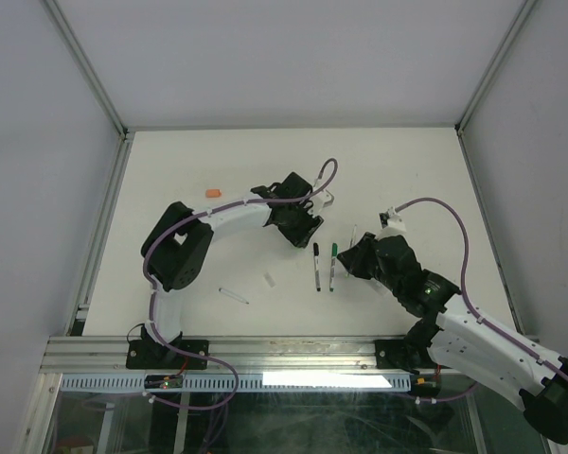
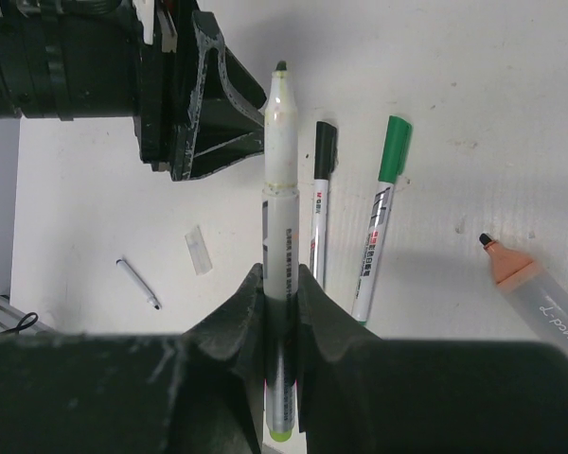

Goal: Insert the pens into the pen caps
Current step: Insert the pen cap onto the pen.

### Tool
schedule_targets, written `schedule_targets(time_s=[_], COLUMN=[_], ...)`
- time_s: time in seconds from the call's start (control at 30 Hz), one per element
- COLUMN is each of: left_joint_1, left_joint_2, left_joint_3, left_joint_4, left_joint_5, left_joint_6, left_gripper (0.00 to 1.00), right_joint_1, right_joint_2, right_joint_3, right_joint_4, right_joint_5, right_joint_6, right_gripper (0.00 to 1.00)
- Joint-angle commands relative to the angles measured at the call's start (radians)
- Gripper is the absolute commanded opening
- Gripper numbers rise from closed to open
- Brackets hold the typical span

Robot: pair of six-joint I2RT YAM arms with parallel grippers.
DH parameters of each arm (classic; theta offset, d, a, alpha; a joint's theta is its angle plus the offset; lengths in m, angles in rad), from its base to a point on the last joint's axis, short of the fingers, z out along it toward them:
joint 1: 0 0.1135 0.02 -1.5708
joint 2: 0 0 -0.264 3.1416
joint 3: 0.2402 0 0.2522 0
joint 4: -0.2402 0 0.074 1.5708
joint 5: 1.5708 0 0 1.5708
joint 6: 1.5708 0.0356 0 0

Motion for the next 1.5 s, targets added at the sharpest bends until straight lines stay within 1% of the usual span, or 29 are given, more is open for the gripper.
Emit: schedule_targets(time_s=[0.0, 0.33, 0.57, 0.63, 0.8, 1.03, 1.33, 1.4, 1.47], left_joint_1=[-0.022, -0.049, -0.083, -0.088, -0.089, -0.083, -0.059, -0.058, -0.059], left_joint_2=[-0.054, -0.009, 0.006, 0.016, 0.037, 0.067, 0.056, 0.060, 0.062], left_joint_3=[-0.009, -0.012, -0.023, -0.023, -0.013, 0.001, -0.030, -0.037, -0.042], left_joint_4=[0.028, 0.002, -0.018, -0.018, -0.014, -0.023, -0.096, -0.099, -0.093], left_joint_5=[0.051, -0.079, -0.160, -0.184, -0.169, -0.229, -0.362, -0.358, -0.314], left_joint_6=[0.056, 0.088, 0.090, 0.073, 0.043, -0.020, -0.221, -0.254, -0.260], left_gripper=[0.48, 0.44, 0.39, 0.36, 0.32, 0.28, 0.28, 0.28, 0.33], right_joint_1=[-0.003, -0.003, -0.002, -0.003, -0.002, -0.003, -0.002, -0.003, -0.003], right_joint_2=[-0.013, -0.010, -0.005, -0.003, -0.003, -0.011, 0.008, 0.014, 0.019], right_joint_3=[-0.001, 0.000, -0.005, -0.008, -0.009, -0.009, -0.009, -0.009, -0.010], right_joint_4=[0.032, 0.034, 0.041, 0.044, 0.044, 0.033, 0.040, 0.043, 0.049], right_joint_5=[0.024, 0.021, 0.019, 0.018, 0.018, 0.028, 0.023, 0.020, 0.016], right_joint_6=[-0.001, 0.002, 0.004, 0.005, 0.007, 0.011, 0.012, 0.012, 0.012], right_gripper=[0.00, 0.00, 0.00, 0.00, 0.00, 0.00, 0.00, 0.00, 0.00])
